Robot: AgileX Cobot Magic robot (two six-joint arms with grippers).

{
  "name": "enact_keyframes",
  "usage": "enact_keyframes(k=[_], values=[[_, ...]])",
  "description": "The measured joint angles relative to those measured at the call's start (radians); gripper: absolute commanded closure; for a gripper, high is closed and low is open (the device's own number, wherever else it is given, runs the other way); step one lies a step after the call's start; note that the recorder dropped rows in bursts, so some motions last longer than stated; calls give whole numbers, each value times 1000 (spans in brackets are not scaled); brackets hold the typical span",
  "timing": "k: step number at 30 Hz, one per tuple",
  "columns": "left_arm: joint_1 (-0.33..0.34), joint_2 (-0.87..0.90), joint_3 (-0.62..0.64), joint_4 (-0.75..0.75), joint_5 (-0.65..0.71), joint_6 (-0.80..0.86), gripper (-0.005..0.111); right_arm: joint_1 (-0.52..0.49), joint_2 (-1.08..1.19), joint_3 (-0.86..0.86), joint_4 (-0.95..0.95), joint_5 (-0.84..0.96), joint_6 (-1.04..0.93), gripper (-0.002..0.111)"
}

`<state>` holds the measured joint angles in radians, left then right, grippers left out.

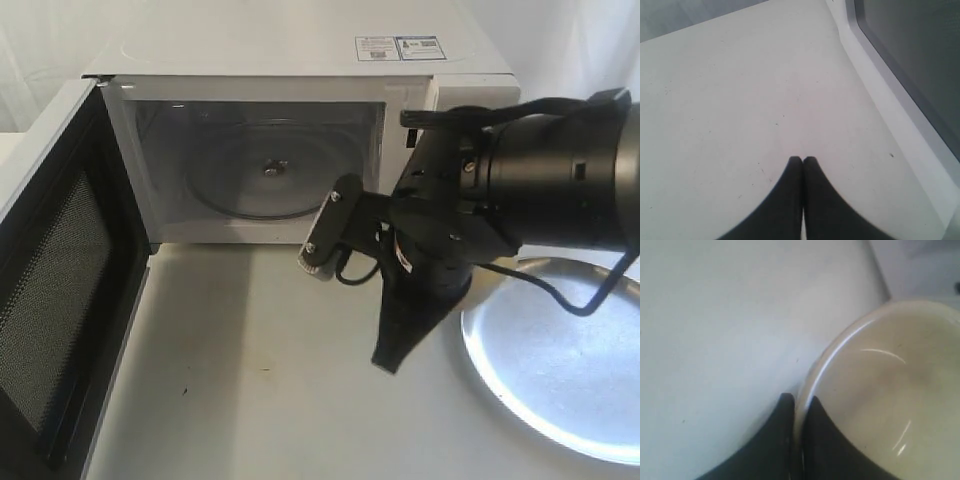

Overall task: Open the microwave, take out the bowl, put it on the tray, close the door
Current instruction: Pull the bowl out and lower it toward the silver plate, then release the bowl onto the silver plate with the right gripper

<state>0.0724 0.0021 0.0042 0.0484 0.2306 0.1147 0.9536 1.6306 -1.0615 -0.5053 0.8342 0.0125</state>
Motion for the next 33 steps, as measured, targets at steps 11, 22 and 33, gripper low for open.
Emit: enact_keyframes(k=[11, 22, 33], values=[[0, 0, 0, 0, 0, 0, 107, -53, 87, 118, -329, -19, 448, 108], [0, 0, 0, 0, 0, 0, 107, -67, 141, 140, -480, -57, 647, 65], [0, 0, 0, 0, 0, 0, 107, -20, 74, 125, -453, -284, 711, 108]])
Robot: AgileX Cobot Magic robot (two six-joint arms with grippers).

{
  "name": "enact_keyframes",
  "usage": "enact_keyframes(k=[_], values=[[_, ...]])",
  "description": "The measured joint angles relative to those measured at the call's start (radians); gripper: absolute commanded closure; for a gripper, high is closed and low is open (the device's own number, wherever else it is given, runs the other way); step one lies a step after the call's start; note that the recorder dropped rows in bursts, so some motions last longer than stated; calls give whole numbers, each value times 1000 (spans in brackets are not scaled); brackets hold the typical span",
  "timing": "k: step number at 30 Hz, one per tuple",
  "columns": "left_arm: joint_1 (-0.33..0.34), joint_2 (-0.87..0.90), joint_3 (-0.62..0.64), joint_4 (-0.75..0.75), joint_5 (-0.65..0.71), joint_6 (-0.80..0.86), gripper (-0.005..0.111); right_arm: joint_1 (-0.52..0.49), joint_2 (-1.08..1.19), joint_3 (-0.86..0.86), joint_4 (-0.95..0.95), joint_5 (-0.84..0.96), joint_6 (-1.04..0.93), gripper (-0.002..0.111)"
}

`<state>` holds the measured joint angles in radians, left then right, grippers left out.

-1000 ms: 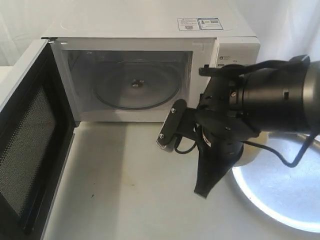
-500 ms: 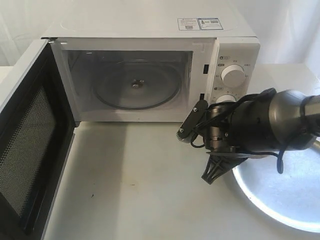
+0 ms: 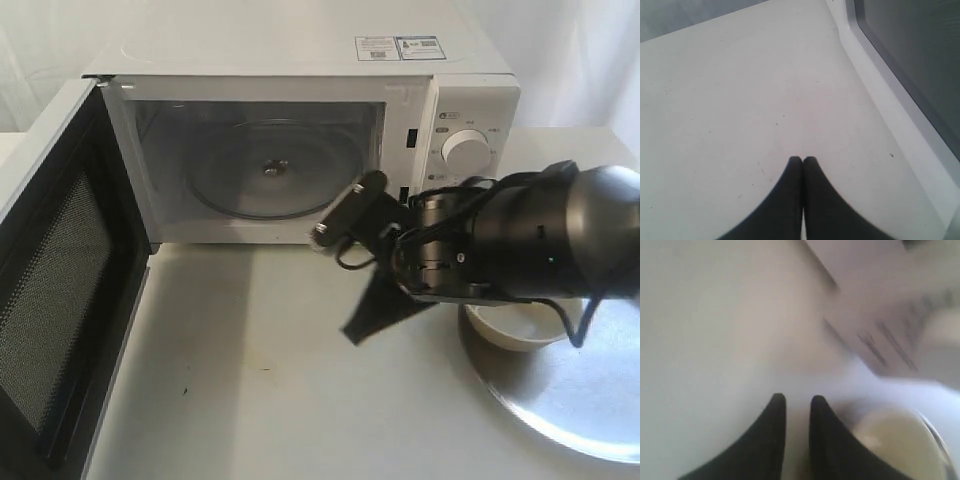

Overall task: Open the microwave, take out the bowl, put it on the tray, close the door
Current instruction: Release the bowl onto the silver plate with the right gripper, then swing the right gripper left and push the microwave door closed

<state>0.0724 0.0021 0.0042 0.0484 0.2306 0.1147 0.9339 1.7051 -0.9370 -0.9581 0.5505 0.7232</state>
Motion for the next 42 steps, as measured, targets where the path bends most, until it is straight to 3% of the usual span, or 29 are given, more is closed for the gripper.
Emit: enact_keyframes(k=[5, 8, 14, 20, 23, 28, 32, 35, 37, 39, 42], values=[[0, 0, 0, 0, 0, 0, 107, 82, -99, -43, 10, -670, 1, 108], [0, 0, 0, 0, 0, 0, 107, 132, -103, -156, 62, -957, -56, 108], [0, 0, 0, 0, 0, 0, 107, 269, 38, -545, 217, -981, -262, 108], [0, 0, 0, 0, 0, 0, 107, 366, 264, -764, 118, -959, -630, 108], [0, 0, 0, 0, 0, 0, 107, 384, 360, -808, 90, -881, -852, 108], [0, 0, 0, 0, -2, 0, 107, 386, 426, -839, 72, -745, -1038, 108], [0, 0, 0, 0, -2, 0, 107, 390, 383, -838, 12, -366, -1173, 108], [0, 0, 0, 0, -2, 0, 107, 388, 331, -832, -101, 48, -1253, 108], [0, 0, 0, 0, -2, 0, 107, 378, 301, -832, -254, 260, -1237, 108], [0, 0, 0, 0, -2, 0, 107, 331, 292, -832, -445, 540, -1102, 108], [0, 0, 0, 0, -2, 0, 107, 273, 272, -832, -524, 648, -907, 108]])
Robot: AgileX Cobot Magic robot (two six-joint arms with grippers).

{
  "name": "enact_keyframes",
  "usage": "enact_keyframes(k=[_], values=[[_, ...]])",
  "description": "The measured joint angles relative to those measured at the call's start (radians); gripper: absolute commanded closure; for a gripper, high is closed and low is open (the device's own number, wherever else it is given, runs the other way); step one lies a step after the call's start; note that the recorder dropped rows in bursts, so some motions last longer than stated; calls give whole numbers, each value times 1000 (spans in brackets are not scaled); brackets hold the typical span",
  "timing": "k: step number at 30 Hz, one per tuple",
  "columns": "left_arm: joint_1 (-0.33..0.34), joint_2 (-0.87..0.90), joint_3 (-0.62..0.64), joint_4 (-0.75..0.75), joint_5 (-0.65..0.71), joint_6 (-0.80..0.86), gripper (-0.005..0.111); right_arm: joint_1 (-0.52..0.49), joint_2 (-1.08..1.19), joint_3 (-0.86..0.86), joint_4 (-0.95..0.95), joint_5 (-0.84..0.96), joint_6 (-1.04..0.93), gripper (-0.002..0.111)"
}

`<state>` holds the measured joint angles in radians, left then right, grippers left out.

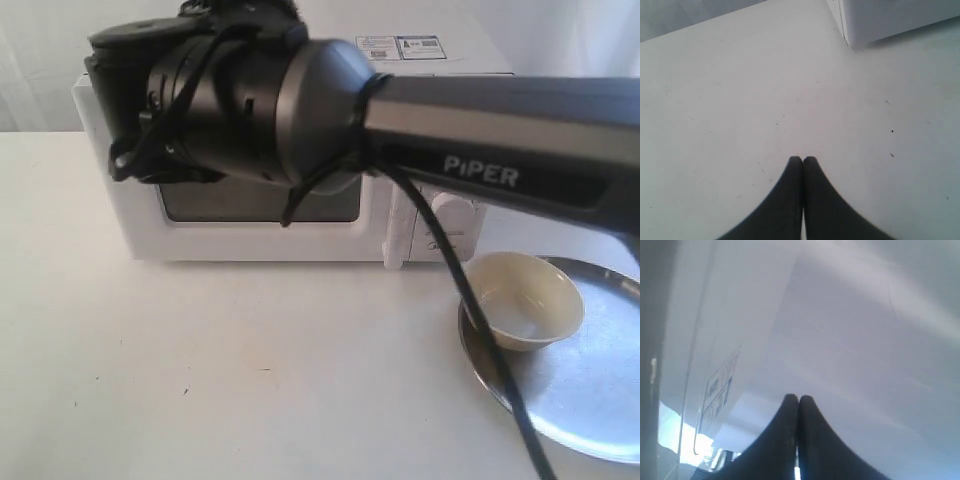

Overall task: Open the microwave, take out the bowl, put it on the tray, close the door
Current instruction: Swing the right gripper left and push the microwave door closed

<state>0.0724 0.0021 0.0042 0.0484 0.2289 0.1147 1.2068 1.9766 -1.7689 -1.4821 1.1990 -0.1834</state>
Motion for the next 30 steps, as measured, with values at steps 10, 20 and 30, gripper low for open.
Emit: enact_keyframes(k=[10, 20, 30], values=[[0, 0, 0, 0, 0, 0, 107, 13, -45, 11, 81, -27, 171, 108], [0, 0, 0, 0, 0, 0, 107, 19, -120, 24, 239, -5, 183, 108], [0, 0, 0, 0, 0, 0, 107, 19, -501, 130, 869, 12, 189, 108]])
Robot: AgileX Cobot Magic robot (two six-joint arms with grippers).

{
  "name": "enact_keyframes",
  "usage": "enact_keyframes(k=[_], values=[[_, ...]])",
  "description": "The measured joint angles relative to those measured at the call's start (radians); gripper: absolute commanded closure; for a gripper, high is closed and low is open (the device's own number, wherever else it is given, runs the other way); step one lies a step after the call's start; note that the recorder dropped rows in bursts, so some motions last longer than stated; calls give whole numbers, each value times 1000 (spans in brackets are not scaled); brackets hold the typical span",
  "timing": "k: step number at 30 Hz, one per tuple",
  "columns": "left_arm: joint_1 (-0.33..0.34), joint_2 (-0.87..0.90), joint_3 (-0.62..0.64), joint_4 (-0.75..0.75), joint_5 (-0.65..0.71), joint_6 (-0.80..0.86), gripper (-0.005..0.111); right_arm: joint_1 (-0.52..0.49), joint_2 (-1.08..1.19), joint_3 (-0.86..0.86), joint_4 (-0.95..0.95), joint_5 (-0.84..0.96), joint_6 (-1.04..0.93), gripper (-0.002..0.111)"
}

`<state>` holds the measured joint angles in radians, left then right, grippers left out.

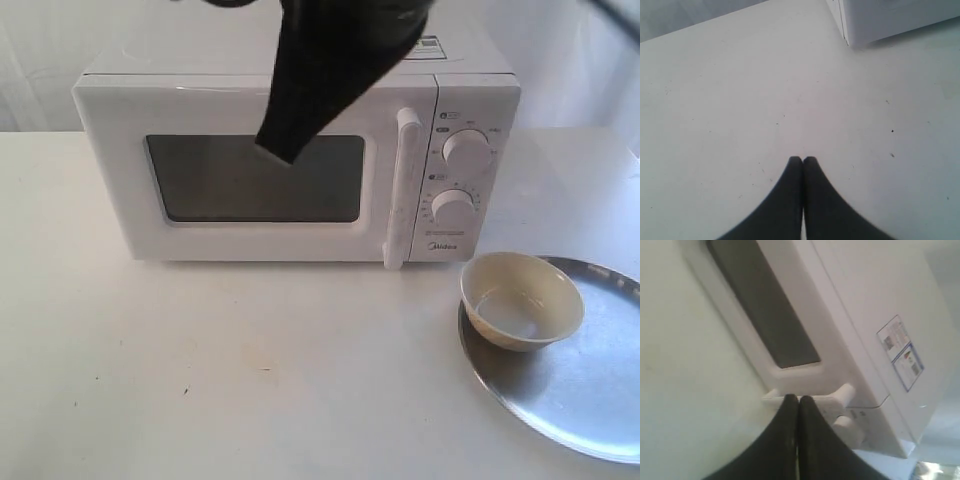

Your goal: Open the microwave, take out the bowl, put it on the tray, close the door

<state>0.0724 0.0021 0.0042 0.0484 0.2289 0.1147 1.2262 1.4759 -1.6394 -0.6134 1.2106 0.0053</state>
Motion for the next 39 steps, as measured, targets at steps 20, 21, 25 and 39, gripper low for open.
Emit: enact_keyframes(k=[20, 21, 25, 39], values=[[0, 0, 0, 0, 0, 0, 107, 0, -480, 44, 155, 11, 2, 108], [0, 0, 0, 0, 0, 0, 107, 0, -496, 44, 147, 11, 2, 108], [0, 0, 0, 0, 0, 0, 107, 0, -561, 44, 133, 11, 2, 108], [0, 0, 0, 0, 0, 0, 107, -124, -769, 81, 79, 11, -67, 108]])
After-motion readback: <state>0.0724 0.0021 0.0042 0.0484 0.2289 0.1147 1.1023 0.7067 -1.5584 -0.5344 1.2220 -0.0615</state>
